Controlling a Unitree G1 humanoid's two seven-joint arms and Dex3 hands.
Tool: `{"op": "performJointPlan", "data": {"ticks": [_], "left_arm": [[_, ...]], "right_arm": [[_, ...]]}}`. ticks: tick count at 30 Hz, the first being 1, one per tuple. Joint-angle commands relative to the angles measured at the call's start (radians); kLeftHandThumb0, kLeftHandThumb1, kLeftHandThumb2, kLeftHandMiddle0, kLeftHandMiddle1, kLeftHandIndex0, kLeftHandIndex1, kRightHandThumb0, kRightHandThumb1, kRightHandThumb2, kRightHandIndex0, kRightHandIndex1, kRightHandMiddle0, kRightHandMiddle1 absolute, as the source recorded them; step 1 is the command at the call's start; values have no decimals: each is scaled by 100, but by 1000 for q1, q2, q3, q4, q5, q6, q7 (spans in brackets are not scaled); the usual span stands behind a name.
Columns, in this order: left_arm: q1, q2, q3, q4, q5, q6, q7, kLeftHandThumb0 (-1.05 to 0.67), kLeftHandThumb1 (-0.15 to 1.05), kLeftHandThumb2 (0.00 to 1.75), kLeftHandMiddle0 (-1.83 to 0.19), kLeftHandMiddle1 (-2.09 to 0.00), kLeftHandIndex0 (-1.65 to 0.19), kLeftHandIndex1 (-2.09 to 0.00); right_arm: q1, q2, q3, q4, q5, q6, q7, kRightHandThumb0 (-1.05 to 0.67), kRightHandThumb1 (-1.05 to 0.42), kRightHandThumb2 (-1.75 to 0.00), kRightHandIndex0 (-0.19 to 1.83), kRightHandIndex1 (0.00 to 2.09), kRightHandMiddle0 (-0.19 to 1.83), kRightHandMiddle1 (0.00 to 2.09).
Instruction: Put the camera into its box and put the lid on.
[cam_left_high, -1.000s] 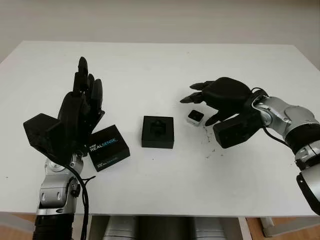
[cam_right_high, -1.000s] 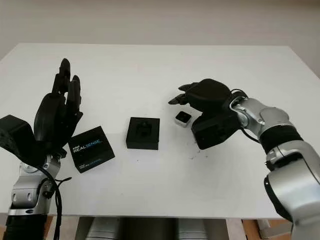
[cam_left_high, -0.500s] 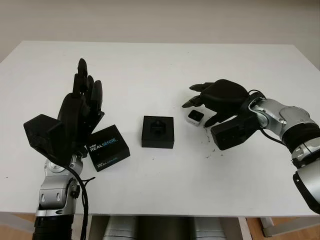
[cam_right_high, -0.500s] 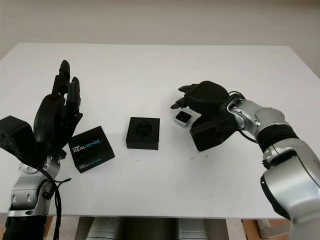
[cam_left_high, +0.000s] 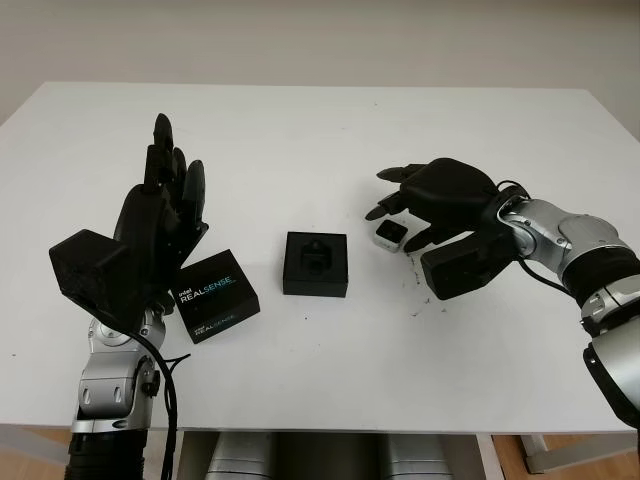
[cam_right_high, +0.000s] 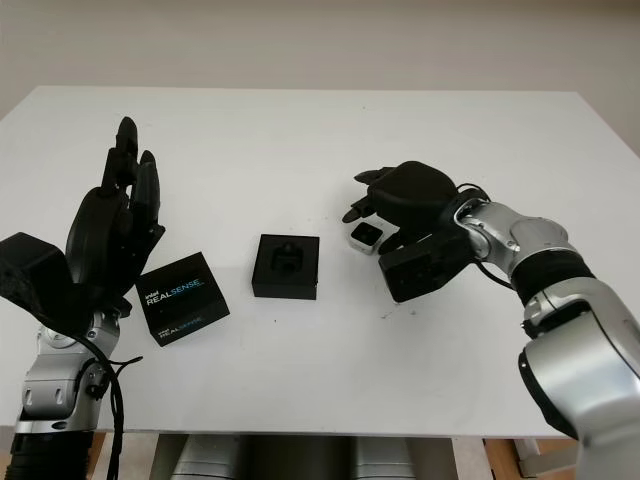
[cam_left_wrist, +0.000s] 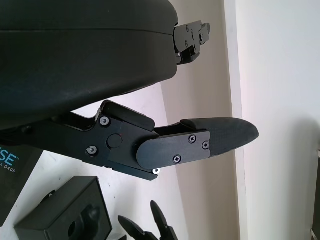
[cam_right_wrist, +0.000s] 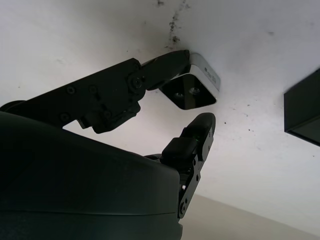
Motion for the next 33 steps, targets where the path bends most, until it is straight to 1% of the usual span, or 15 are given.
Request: {"op": "performJointPlan", "data": {"ticks": [1,4,8,17,20,27,33], "left_arm": [[4,4,0,-5,5,-8,1,-78,105,54,19,-4,19,-3],[4,2,-1,-4,7,-8,4,-77,105,55,19,-4,19,-3],[4,-1,-1,-9,4,0,6,-77,105,54,19,-4,19,-3],[6,0,-5,-4,3,-14,-2,-76,105,55,19,-3,19,-1],[4,-6,-5,-12,-2,-1,3,-77,105,54,19,-3,19,-1],[7,-3,-6,-10,1,-10,-2,-77,105,54,19,-3,19,-1],[10,-7,-8,-12,0,-5,-1,-76,105,54,19,-2,19,0]], "right_arm": [[-1,14,-34,7,47,5,32,-28,-87,-6,30,5,76,16],[3,19,-45,7,77,12,53,-26,-88,-6,30,5,77,16],[2,20,-36,8,71,25,50,-26,-88,-6,30,5,78,17],[10,26,-41,15,86,76,82,-24,-91,-6,27,4,79,20],[11,22,-35,19,81,86,85,-23,-90,-5,26,4,78,19],[9,16,-30,16,77,102,107,-25,-89,-5,23,4,72,16],[19,27,-30,15,80,113,111,-27,-90,-6,23,4,73,16]]}}
